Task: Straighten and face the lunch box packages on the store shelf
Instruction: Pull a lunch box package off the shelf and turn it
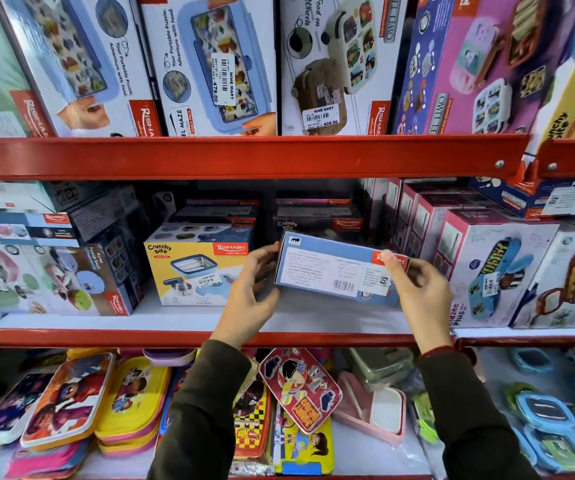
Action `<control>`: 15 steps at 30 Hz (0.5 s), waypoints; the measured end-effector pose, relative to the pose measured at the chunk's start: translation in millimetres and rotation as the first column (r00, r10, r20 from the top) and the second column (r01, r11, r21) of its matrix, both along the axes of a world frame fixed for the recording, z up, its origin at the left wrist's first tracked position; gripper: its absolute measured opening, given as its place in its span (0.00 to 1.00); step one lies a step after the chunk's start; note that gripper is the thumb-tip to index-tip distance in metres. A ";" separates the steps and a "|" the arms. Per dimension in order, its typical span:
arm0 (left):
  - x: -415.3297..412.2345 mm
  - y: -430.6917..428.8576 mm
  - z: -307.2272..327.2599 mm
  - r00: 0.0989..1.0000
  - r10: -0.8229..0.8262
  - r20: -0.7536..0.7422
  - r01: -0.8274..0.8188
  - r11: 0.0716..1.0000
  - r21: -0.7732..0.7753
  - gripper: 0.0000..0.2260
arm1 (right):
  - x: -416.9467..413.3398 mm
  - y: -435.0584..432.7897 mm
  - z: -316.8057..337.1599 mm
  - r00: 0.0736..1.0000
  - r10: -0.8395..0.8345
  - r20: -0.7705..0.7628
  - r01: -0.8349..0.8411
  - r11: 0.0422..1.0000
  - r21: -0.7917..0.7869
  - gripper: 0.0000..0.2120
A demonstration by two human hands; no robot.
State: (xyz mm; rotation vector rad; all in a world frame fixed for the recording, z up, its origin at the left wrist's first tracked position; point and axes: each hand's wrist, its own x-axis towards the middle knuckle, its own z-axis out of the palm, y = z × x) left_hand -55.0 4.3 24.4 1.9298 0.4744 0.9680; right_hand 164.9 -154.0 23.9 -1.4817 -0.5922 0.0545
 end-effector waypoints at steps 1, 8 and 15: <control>1.2 0.2 -0.2 1.000 0.014 0.018 -0.014 1.000 -0.002 0.27 | 1.8 1.1 -0.8 1.000 0.005 -0.007 -0.005 1.000 0.001 0.16; 15.9 4.2 -4.0 0.972 0.184 0.144 -0.165 0.977 -0.132 0.15 | 5.8 -0.6 -3.9 0.974 0.210 -0.082 -0.203 0.976 0.084 0.13; 32.9 9.7 -12.1 0.942 0.298 0.155 -0.270 0.946 -0.177 0.12 | 7.5 13.0 -23.1 0.983 0.177 0.047 -0.173 0.982 -0.071 0.23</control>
